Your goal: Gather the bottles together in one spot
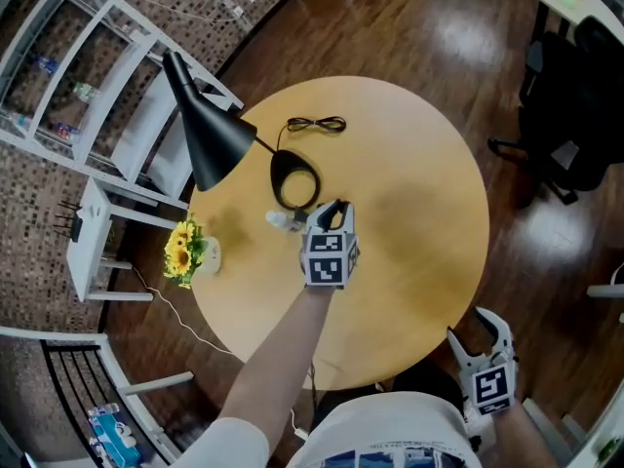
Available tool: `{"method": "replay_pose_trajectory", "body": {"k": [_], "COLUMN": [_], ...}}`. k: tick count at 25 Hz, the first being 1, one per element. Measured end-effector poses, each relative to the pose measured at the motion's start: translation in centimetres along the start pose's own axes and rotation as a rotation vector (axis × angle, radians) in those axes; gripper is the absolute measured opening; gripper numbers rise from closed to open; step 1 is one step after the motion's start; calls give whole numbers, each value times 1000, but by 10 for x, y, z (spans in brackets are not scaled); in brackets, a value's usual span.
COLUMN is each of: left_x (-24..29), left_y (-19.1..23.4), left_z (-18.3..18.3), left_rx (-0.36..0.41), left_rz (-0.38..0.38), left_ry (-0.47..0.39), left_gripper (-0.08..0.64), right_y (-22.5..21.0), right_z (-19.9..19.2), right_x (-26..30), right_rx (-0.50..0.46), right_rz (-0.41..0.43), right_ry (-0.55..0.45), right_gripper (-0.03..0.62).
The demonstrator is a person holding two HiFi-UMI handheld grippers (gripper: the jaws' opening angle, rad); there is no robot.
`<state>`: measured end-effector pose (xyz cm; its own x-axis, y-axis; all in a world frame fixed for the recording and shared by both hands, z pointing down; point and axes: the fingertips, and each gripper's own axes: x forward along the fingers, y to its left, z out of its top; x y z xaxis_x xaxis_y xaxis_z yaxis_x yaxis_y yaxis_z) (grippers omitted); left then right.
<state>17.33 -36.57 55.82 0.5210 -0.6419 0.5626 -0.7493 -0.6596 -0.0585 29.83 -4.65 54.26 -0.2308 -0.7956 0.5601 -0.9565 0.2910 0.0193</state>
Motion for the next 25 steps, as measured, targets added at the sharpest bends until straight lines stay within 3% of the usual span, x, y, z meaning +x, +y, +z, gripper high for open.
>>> {"method": "replay_pose_trajectory", "body": {"k": [5, 15, 21, 25], "left_x": [37, 63, 60, 39], "left_y": [26, 43, 42, 31], "left_z": [-25, -47, -44, -27], "left_rx": [-34, -53, -28, 27], "left_rz": [43, 79, 85, 78], "left_ry": [12, 28, 19, -33], "left_gripper": [77, 78, 109, 135], "right_y": [-3, 9, 3, 5], "right_z": [-17, -25, -23, -18], "right_x": [-1, 5, 11, 17], "right_rx": [31, 68, 48, 54], "right_rz": [-22, -6, 1, 16], "right_ry": [42, 99, 99, 68], "right_gripper": [261, 261, 261, 261]}}
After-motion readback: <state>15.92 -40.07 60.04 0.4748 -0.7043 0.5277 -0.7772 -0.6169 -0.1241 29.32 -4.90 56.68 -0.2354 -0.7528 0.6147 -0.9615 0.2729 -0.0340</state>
